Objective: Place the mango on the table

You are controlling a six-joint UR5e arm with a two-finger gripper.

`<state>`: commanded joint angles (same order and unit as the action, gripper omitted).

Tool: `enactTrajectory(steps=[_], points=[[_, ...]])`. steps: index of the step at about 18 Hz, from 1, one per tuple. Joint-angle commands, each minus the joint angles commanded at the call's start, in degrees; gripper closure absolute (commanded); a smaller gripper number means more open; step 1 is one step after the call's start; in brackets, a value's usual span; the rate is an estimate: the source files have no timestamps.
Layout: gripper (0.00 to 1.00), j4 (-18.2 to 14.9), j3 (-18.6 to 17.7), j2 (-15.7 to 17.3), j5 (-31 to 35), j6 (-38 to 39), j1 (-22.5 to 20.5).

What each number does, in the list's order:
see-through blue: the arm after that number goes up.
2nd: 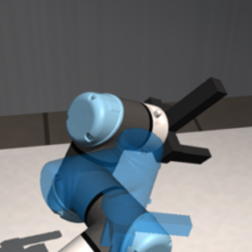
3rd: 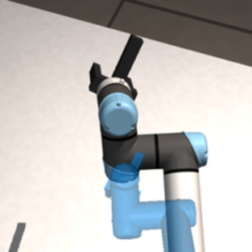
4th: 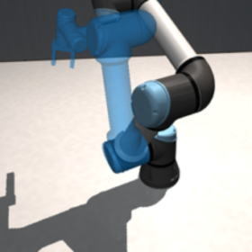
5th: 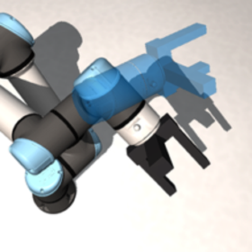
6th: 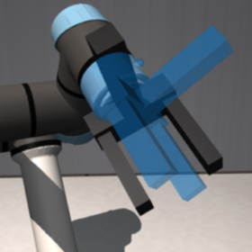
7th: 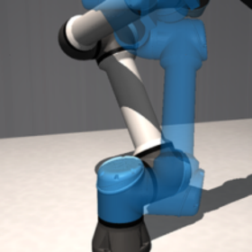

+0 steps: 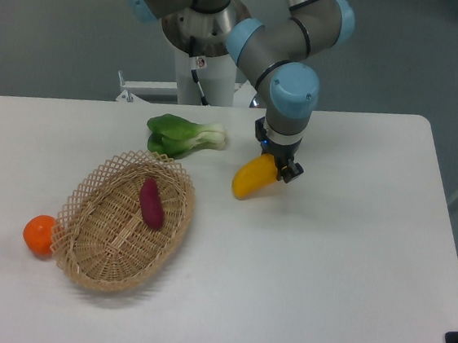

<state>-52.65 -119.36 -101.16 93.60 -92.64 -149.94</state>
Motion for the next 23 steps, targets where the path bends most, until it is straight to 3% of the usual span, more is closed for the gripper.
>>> enactTrajectory(steps=[3, 9, 15, 23], points=[[0.0, 0.09, 1.4, -0.17, -0.17, 0.53, 0.0], [0.0, -0.18, 10.89, -3.42, -0.26, 4.3, 0.35], [0.0, -0.53, 17.3, -6.67, -0.44, 5.27, 0.0], [0.0, -1.32, 22.76, -9.4, -1.84, 6.33, 0.09]])
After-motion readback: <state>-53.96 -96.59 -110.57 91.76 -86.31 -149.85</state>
